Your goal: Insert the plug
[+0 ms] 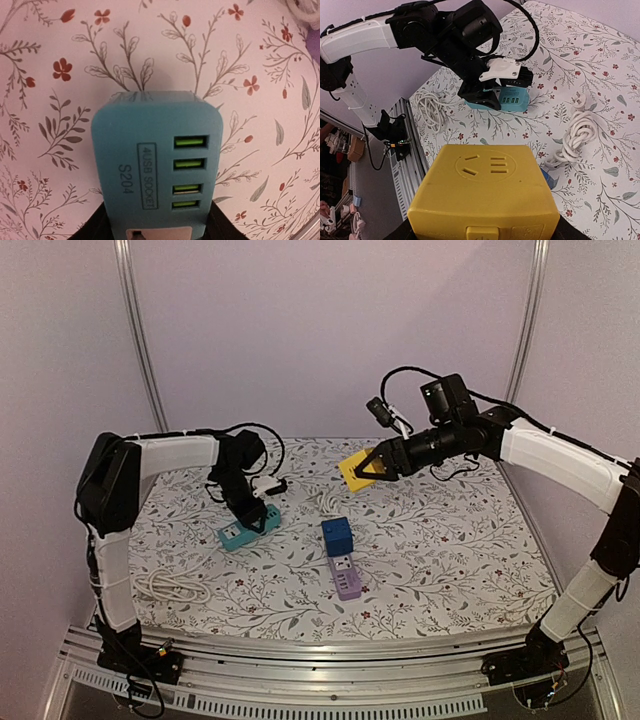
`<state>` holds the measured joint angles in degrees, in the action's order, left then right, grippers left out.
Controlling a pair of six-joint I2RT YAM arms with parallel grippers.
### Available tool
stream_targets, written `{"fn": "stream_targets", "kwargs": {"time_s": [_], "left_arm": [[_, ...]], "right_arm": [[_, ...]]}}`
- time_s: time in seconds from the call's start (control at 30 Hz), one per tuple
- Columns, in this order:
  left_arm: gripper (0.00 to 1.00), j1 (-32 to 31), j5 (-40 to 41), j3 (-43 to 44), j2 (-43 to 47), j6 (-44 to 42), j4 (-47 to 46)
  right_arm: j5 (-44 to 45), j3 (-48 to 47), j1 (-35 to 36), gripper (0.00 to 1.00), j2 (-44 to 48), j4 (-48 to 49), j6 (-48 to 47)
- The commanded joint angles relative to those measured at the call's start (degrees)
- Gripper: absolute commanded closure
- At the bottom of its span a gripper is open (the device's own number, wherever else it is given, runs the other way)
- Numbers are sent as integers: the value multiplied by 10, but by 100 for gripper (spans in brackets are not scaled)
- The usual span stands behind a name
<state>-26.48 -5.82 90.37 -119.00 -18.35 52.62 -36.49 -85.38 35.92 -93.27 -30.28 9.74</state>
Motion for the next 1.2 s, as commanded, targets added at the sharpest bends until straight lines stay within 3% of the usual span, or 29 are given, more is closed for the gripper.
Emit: {"fn": "stream_targets", "kwargs": {"time_s": [0.0,0.43,0.93,1.17], "left_arm": [[64,-29,-14,-34,63,-126,36],[63,-188,27,-144,156,-327,61],[62,-345,94,-184,115,-361,-17],[49,-359,119,-203,116,-379,-68]], "right_arm": [[43,23,-3,100,55,-26,-61],[56,71,-5,100,102,-58,-112],[58,122,-6,100,147,-66,-118],[61,131,-6,100,159,-67,-128]]}}
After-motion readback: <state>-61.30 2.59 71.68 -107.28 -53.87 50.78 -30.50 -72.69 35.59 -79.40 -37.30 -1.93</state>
